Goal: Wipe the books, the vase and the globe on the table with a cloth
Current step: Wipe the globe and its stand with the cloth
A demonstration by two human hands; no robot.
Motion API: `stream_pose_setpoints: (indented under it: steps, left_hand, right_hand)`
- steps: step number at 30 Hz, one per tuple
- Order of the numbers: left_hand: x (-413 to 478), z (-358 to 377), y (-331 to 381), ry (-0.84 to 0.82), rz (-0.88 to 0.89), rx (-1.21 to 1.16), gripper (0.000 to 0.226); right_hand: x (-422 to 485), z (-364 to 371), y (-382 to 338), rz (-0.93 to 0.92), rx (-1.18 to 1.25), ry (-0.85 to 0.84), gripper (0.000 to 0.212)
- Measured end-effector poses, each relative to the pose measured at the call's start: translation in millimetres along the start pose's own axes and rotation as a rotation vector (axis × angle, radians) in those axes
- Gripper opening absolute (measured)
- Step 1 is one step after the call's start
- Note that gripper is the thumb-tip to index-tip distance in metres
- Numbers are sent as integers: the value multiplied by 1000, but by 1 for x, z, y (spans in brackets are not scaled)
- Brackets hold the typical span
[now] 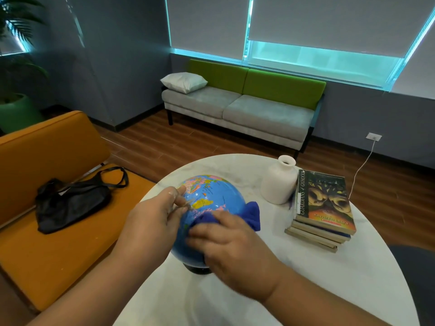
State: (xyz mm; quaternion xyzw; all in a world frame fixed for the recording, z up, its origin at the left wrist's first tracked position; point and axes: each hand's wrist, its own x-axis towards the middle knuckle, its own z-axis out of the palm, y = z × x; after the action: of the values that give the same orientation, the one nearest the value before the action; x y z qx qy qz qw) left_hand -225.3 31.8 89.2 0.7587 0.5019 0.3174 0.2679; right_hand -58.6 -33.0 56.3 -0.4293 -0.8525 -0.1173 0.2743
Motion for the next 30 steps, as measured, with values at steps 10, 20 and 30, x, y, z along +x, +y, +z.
stream_pose_setpoints:
  steps: [10, 20, 30]
  left_hand:
    - [-5, 0, 3, -4, -32, -61, 25]
    - [-4, 0, 4, 40, -67, -91, 22]
    - [-4, 2, 3, 9, -54, -120, 29]
  right_hand:
    - [49, -24, 61, 865, 406, -61, 33]
    - [-6, -9, 3, 286, 224, 131, 30]
    - [26, -25, 48, 723, 302, 59, 31]
